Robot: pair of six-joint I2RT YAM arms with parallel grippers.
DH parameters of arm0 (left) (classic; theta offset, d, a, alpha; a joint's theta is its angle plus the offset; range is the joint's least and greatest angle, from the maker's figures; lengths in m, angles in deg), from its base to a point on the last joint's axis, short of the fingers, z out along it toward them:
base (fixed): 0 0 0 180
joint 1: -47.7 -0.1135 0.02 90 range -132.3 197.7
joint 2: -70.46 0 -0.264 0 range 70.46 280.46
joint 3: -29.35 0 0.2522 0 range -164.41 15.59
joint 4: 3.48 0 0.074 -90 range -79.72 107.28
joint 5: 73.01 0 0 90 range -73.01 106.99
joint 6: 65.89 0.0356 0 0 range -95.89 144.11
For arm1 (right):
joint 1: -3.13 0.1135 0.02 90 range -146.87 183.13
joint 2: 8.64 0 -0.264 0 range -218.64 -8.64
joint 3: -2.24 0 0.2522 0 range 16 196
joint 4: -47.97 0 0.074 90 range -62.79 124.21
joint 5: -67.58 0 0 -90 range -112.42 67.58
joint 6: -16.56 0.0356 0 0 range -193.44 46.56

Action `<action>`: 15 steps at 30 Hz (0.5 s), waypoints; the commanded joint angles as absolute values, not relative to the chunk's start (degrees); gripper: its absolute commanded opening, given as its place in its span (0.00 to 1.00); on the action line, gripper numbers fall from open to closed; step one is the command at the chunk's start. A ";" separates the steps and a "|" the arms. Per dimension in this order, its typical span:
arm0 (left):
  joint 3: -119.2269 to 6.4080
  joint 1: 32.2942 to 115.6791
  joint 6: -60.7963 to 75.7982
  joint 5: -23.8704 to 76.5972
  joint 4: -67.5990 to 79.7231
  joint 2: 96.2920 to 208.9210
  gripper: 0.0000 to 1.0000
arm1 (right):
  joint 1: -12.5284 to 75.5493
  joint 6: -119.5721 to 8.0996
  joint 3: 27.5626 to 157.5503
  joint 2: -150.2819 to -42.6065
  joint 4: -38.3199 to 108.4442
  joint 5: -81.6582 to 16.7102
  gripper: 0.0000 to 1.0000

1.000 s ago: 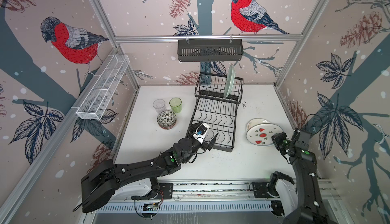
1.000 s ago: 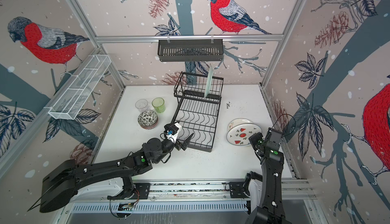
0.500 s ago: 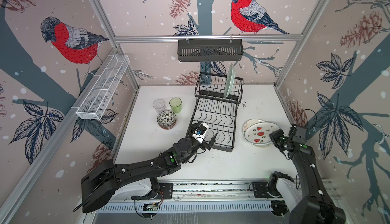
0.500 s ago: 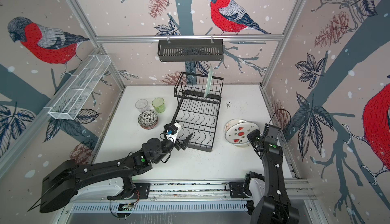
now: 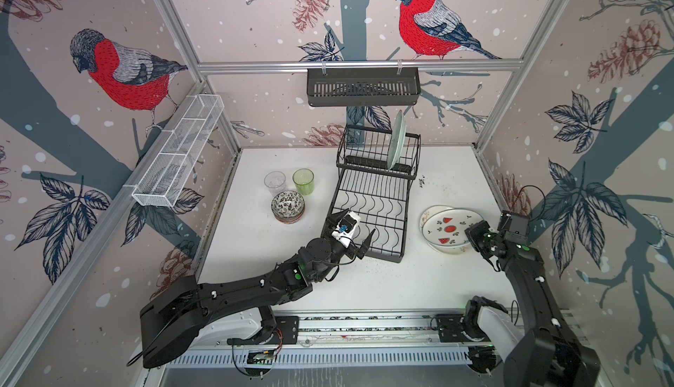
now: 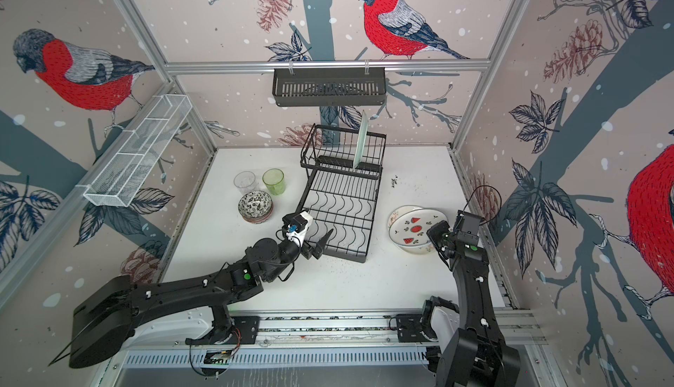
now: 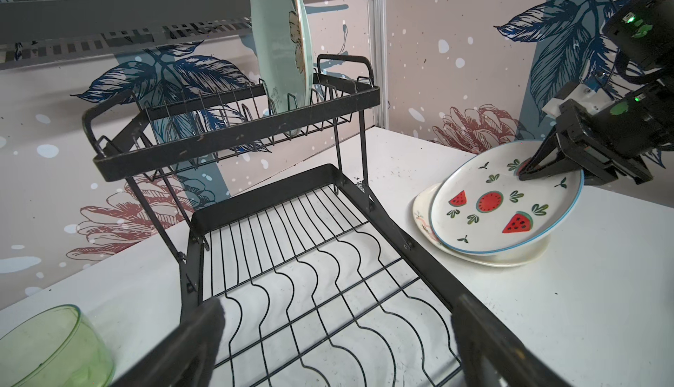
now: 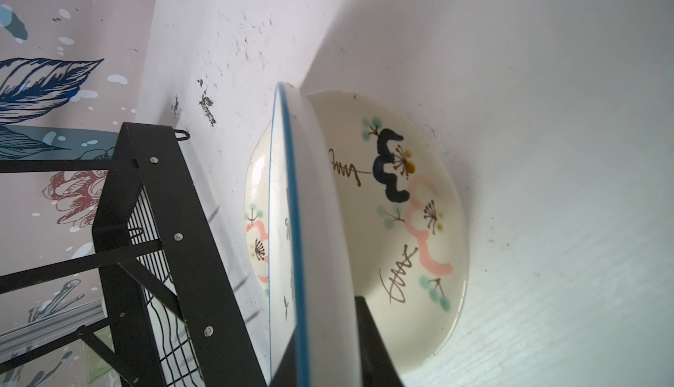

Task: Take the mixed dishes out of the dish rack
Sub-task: 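Open right gripper to release the watermelon plate on the floral plate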

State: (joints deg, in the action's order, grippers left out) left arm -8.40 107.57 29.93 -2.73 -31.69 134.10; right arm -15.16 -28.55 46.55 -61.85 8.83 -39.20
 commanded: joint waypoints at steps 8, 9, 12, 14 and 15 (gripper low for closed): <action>-8.14 107.02 28.76 -3.18 -35.15 134.35 0.97 | -14.79 -30.02 46.26 -63.35 6.48 -35.42 0.36; -8.14 107.02 28.76 -3.14 -35.16 134.36 0.97 | -14.80 -29.97 46.17 -63.44 6.74 -35.38 0.37; -8.05 106.85 28.67 -3.14 -35.22 134.59 0.97 | -14.67 -30.00 45.90 -64.10 7.17 -35.39 0.37; -8.05 106.85 28.68 -3.13 -35.29 134.60 0.97 | -14.71 -30.11 45.74 -64.89 7.43 -35.35 0.37; -8.05 106.78 28.60 -3.13 -35.40 134.62 0.97 | -14.69 -30.11 45.58 -65.29 7.61 -35.34 0.37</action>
State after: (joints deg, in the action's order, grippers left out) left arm -8.11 106.98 29.01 -2.71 -32.37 134.56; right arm -14.87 -29.56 45.83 -64.70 5.92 -35.68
